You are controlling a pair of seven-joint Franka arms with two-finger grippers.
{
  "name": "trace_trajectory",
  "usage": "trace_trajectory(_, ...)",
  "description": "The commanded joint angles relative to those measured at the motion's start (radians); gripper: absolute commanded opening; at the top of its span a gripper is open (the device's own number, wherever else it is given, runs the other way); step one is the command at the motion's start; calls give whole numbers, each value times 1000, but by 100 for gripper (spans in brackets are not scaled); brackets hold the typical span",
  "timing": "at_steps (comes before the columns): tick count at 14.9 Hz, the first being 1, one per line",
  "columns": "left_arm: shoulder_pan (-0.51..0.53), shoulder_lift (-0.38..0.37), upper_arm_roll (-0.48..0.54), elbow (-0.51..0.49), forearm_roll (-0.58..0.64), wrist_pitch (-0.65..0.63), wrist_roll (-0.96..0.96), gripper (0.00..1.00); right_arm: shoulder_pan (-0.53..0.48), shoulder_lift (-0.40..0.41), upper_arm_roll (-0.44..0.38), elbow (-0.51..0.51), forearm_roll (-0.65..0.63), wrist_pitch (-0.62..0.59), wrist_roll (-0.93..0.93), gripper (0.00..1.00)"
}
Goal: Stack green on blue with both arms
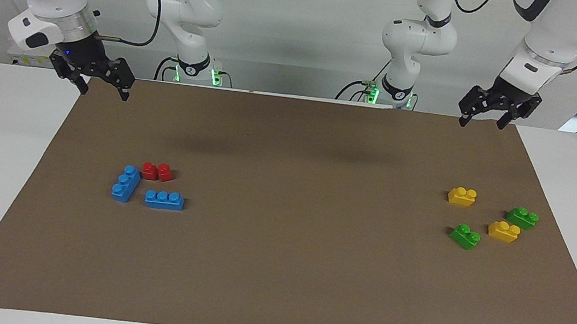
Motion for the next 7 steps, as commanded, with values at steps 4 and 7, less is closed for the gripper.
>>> trace_trajectory(4, -5, -21, 10, -2, -14, -37, 2, 100, -5, -20, 11, -34, -23, 26, 2, 100)
trace_trajectory(7, 1, -28, 13, -26, -14, -25, -50, 100, -10, -16, 11, -35, -22, 103, 77, 100)
